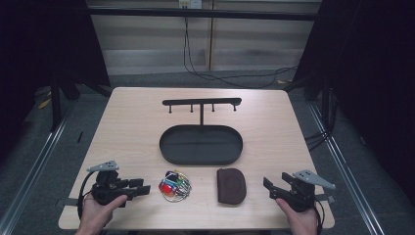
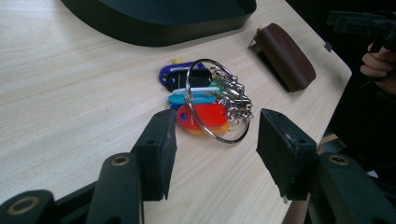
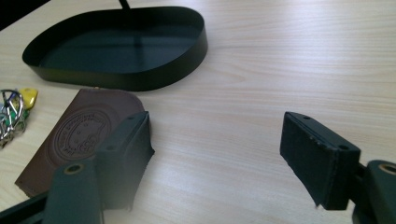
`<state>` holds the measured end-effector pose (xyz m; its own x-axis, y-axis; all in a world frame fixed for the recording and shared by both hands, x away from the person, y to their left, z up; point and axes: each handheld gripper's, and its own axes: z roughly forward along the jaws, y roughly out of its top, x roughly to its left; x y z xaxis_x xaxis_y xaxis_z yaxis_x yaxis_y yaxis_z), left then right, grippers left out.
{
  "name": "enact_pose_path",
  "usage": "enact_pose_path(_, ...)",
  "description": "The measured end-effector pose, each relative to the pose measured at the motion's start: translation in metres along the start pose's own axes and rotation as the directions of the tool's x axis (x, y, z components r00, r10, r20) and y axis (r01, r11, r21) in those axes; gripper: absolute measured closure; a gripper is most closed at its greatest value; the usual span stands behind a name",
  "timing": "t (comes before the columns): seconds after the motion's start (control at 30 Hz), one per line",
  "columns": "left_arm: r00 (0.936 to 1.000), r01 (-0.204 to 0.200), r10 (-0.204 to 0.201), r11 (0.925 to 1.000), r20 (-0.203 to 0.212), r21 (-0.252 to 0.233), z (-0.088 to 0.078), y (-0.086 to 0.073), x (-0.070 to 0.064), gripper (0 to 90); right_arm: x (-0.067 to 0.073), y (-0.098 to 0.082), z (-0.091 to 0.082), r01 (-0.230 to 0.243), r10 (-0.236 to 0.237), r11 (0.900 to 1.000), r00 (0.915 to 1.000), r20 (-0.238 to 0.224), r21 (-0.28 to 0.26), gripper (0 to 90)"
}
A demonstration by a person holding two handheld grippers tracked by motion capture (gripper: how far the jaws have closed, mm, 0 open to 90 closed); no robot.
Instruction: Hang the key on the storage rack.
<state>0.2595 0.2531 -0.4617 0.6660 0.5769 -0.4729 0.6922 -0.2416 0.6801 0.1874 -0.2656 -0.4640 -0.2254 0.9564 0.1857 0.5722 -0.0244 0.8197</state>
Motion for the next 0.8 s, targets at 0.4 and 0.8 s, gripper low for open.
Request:
enact_pose_path(0.4, 0.9972, -0.034, 0.037, 0.9989, -0.065, 0.032, 0.001, 0.003, -0.004, 49.0, 0.001, 0.0, 0.002, 0.007, -0.006, 1.0, 0.9997, -0.022, 0.007, 23.1)
enact_pose_path(0.8, 0.987, -0.127, 0.133, 0.9896, -0.091, 0.068, 0.005, 0.011, -0.013, 57.5, 0.004, 0.001, 0.007, 0.003, 0.001, 0.999, 0.9963, -0.086, 0.041, 23.3)
